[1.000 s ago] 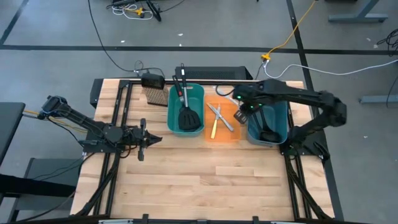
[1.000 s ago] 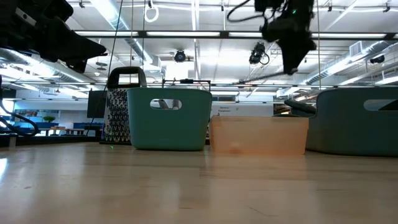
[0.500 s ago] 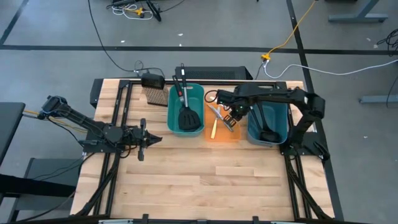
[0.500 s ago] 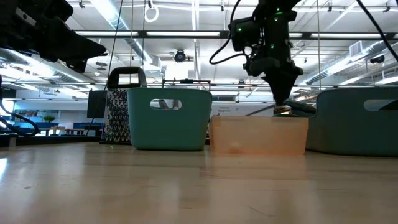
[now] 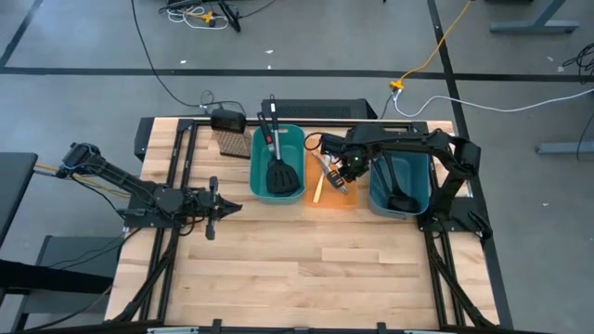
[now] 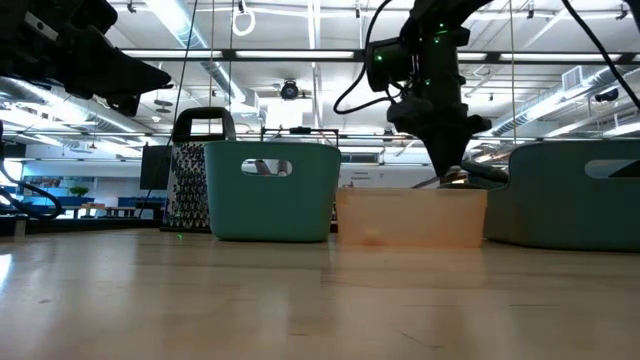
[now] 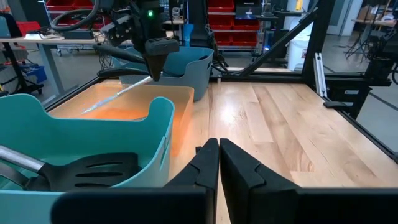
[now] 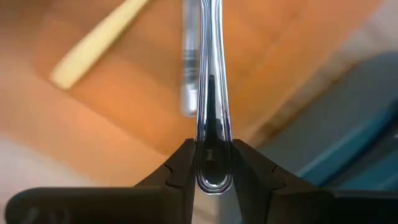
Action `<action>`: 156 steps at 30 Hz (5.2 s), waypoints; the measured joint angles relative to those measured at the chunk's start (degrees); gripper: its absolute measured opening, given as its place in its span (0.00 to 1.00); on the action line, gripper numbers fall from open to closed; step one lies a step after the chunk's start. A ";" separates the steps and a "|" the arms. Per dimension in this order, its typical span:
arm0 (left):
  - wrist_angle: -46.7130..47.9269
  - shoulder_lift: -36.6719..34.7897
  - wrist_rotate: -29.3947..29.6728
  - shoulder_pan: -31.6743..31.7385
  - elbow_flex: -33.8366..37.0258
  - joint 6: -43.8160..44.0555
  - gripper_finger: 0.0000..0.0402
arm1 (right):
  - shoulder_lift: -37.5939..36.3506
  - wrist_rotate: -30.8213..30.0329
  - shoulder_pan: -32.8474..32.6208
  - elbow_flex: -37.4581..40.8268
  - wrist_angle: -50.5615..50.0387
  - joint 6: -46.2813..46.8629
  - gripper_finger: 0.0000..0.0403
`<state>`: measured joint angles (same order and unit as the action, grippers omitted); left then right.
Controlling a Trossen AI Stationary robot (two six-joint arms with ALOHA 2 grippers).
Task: Pick & Place Kitchen Items
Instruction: Put the silver table knife into the orange bin, then return to Home Position
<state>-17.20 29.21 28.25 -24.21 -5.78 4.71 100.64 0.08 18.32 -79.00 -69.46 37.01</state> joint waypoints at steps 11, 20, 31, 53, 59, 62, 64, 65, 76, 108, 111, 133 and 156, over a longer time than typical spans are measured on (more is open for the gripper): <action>-0.12 0.00 0.00 -0.01 0.00 -0.56 0.04 | 0.20 4.27 -1.52 0.00 8.12 7.77 0.22; -0.03 0.02 -0.33 -0.04 0.00 0.66 0.04 | 1.68 1.46 -3.91 3.59 10.71 11.98 0.22; -0.08 0.02 -0.66 -0.04 0.00 0.59 0.04 | 1.68 1.23 -3.72 13.37 18.12 12.19 0.22; -0.03 0.02 -0.66 -0.04 0.00 0.46 0.04 | 1.62 5.10 -3.36 17.86 25.20 6.08 0.31; -0.05 0.02 -0.66 -0.02 0.00 0.46 0.04 | 1.60 7.36 -3.37 17.86 25.48 4.51 0.45; -0.05 0.02 -0.66 -0.02 0.00 0.46 0.04 | 1.58 7.12 -3.38 17.86 25.43 4.41 0.51; -0.03 0.02 -0.66 -0.02 0.00 0.46 0.04 | 1.21 5.86 -3.38 17.65 25.18 3.21 0.52; -0.05 0.02 -0.66 -0.02 0.00 0.46 0.04 | 0.91 4.90 -3.36 17.06 25.00 2.45 0.53; -0.08 0.02 -0.22 -0.02 0.00 0.60 0.04 | -8.39 -5.11 -7.15 6.29 25.77 -11.24 0.48; 21.35 -14.04 11.77 0.83 -12.38 -15.72 0.01 | -76.48 -4.27 -27.53 45.60 65.40 -45.20 0.02; 21.29 -20.28 11.82 2.34 -9.42 -15.80 0.01 | -82.51 -3.10 -26.03 49.09 67.04 -46.53 0.01; 11.73 -27.82 3.41 7.46 3.27 -13.27 0.00 | -99.84 1.62 -19.32 69.42 77.82 -41.80 0.01; 13.17 -27.71 -0.75 7.44 5.29 -9.37 0.01 | -99.47 -0.57 -12.66 78.16 81.46 -37.40 0.01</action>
<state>-4.03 1.50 27.50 -16.78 -0.49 -4.66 1.17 -0.49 5.66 -0.84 12.00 -0.39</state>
